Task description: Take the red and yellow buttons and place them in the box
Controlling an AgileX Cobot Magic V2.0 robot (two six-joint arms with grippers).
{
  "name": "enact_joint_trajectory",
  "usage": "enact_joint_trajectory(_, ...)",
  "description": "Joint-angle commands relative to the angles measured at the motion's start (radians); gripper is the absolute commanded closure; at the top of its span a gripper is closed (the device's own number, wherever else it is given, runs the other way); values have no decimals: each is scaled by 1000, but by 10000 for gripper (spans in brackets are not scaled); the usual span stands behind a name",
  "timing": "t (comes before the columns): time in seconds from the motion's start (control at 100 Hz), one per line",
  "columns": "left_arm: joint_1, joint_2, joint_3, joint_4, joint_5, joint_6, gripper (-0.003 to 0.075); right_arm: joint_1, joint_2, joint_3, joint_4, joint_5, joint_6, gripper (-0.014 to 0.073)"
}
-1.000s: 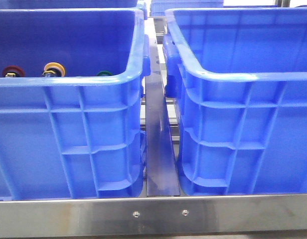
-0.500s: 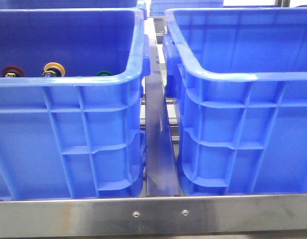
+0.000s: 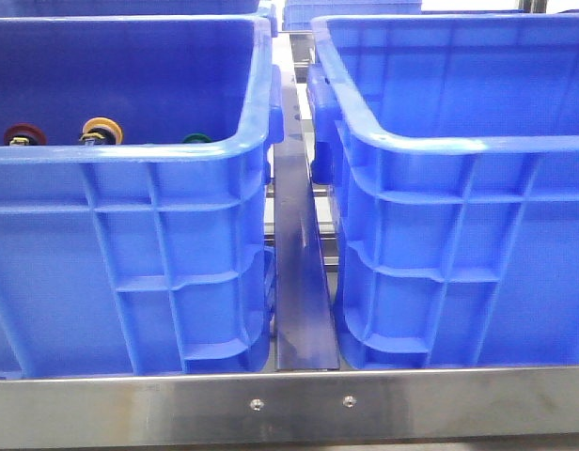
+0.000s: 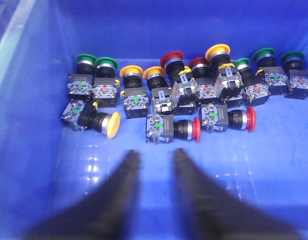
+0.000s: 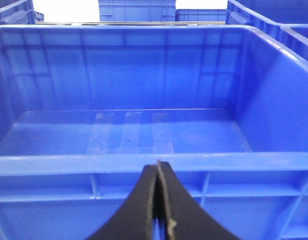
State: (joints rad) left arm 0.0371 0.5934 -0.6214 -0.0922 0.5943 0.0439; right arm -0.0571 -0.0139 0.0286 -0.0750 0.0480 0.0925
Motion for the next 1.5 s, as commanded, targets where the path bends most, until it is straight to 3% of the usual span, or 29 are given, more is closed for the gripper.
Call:
enact_joint_trajectory(0.0,1,56,-63,-22,-65,6,282,-3,-17,4,-13,-79,0,589)
enact_joint_trajectory(0.23,1,202,-160,-66,-44,6,260,-3,-17,4,-13,-79,0,589)
enact_joint_trajectory(1.1,1,893,-689,-200,318,6,261,-3,-17,4,-13,-79,0,589)
enact_joint_trajectory(1.49,1,1100,-813,-242,346,6,261,-3,-17,4,-13,-79,0,589)
